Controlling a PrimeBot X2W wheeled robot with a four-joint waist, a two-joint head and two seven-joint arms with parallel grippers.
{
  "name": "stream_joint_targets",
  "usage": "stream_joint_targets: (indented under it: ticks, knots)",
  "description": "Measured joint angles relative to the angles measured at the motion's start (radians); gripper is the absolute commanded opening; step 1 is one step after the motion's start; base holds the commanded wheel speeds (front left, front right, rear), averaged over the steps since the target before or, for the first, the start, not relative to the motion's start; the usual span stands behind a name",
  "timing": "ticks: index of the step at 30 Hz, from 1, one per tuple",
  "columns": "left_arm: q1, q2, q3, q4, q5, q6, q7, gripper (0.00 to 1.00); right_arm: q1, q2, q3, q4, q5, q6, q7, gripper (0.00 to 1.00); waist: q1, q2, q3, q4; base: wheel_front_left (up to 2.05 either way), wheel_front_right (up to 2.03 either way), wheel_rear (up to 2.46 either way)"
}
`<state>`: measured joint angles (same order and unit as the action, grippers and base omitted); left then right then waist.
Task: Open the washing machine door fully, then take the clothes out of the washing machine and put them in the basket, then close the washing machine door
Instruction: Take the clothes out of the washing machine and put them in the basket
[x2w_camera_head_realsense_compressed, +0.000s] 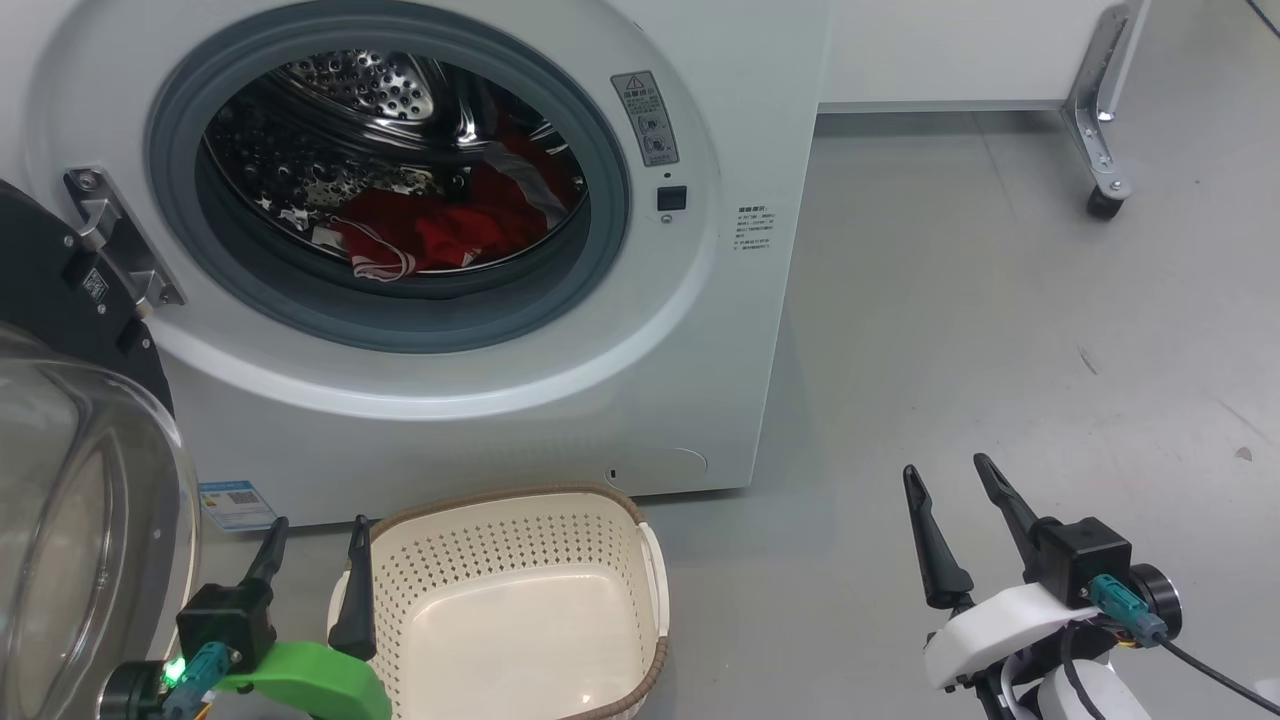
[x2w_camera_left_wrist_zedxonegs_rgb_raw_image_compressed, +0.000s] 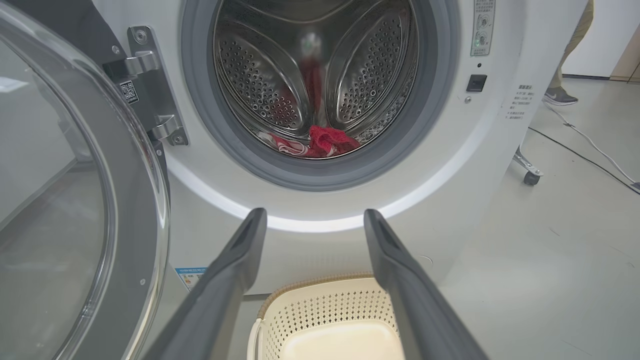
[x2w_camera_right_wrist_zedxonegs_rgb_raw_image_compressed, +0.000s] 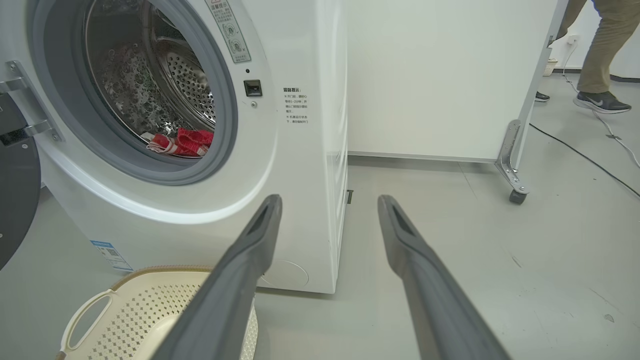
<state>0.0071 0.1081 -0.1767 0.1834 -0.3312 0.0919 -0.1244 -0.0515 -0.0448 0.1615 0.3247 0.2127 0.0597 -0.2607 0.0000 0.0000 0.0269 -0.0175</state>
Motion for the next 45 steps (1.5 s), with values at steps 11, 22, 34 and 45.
stream_joint_targets:
  ticks: [11, 22, 34, 45]
  knots:
    - [0.000, -0.001, 0.000, -0.002, 0.000, 0.001, 0.000, 1.00, 0.000, 0.000, 0.002, 0.000, 0.007, 0.000, 0.000, 1.00, 0.0000, 0.0000, 0.008, -0.002, 0.04, -0.04, 0.00]
    - [0.000, -0.001, 0.000, -0.002, 0.000, 0.001, 0.000, 1.00, 0.000, 0.000, 0.003, -0.002, 0.007, -0.001, 0.000, 1.00, 0.0000, 0.0000, 0.018, -0.001, 0.00, 0.00, 0.00]
    - [-0.001, -0.006, -0.003, -0.015, -0.003, 0.001, 0.002, 1.00, -0.002, 0.000, 0.004, -0.023, 0.007, -0.001, 0.000, 1.00, 0.0000, 0.0000, 0.059, -0.003, 0.00, 0.00, 0.00]
    - [-0.101, -0.009, -0.030, -0.035, 0.011, 0.001, 0.019, 1.00, -0.069, 0.000, 0.020, -0.060, -0.006, 0.000, 0.000, 1.00, 0.0000, 0.0000, 0.161, -0.015, 0.00, 0.00, 0.00]
